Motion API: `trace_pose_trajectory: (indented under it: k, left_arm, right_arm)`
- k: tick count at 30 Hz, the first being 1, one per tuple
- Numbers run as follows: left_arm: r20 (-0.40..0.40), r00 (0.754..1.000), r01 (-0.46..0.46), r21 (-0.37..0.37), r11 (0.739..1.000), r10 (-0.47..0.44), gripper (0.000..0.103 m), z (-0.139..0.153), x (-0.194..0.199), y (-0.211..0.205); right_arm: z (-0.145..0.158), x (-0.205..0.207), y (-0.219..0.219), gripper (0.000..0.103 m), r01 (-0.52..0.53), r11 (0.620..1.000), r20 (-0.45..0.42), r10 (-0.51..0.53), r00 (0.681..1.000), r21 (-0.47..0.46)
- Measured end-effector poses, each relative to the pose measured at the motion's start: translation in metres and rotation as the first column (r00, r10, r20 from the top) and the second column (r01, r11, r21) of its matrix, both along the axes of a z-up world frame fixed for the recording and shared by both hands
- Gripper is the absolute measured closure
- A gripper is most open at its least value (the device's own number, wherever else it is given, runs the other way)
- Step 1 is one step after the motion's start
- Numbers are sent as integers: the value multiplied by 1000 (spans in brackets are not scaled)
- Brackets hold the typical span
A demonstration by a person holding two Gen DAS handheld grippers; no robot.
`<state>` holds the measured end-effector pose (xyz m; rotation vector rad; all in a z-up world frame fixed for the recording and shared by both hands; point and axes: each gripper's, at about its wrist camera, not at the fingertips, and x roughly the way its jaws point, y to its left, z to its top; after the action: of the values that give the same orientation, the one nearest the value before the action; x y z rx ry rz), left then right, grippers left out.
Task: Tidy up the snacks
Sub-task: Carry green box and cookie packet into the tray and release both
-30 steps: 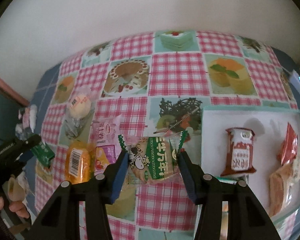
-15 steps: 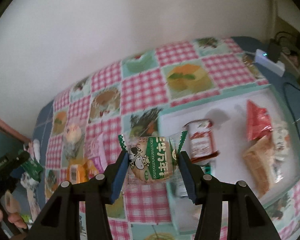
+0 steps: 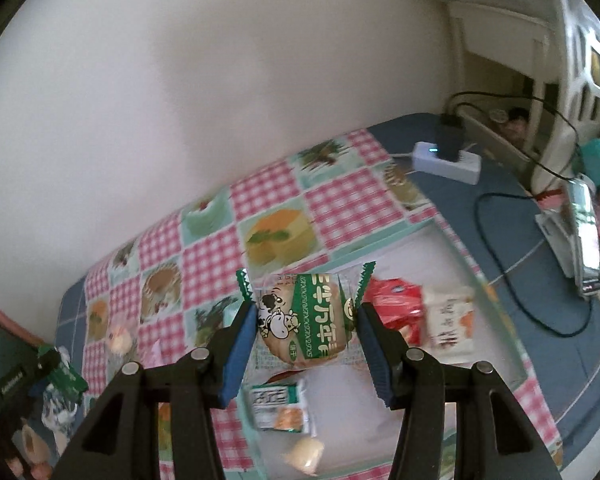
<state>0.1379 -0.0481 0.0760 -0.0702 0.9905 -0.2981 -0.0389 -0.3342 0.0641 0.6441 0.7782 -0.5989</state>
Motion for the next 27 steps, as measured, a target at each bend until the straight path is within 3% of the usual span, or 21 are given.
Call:
trace_pose_trajectory:
  k: [12,21,27]
  left_arm:
    - [-9,980,199,7,980,-199,62,1,-44,-89]
    - [-35,954,299,34,954,-298,62,-6,-66,-132]
    - [-87,936,348,81,934,-341,62,-30,-77,-159]
  right_arm:
    - [0,-53,-56,49,143,990,-9,-143,990,-20]
    - [-8,-70,-76,48,168,986,-42,-168,985,-5]
    - [-36,-61,-79,48,145,988,-99,-139,985,53]
